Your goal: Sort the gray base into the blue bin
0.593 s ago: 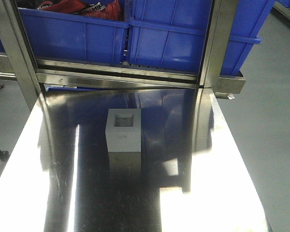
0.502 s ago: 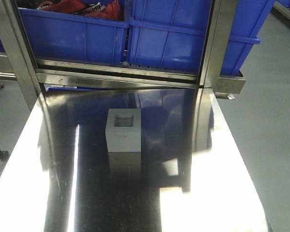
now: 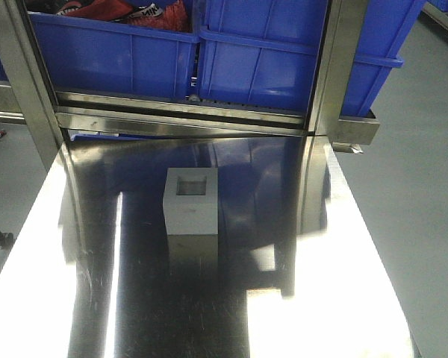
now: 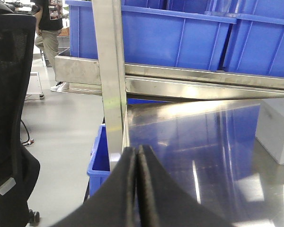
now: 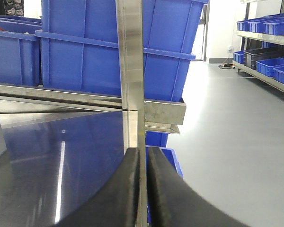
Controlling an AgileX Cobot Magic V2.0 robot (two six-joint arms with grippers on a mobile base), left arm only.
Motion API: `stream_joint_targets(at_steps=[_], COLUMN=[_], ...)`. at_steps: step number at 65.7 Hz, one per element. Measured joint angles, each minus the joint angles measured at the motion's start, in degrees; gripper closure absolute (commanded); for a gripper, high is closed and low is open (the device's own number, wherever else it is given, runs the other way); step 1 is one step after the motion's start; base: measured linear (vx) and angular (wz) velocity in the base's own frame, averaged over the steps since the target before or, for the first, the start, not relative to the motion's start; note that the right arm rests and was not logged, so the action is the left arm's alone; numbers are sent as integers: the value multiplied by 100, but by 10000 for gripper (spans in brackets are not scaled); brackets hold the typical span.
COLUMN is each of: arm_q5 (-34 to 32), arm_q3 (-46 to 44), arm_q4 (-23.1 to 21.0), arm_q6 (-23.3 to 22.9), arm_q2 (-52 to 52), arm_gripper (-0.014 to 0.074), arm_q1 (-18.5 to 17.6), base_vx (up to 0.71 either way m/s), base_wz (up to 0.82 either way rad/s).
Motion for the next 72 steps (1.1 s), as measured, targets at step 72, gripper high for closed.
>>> stream_joint_targets(at_steps=[72], arm_q5=[-460], arm_q3=[-57], arm_q4=[0], arm_q6=[0], arm_q2=[0], arm_gripper=[593], arm_q1=[0], base_vx=[0], base_wz=[0])
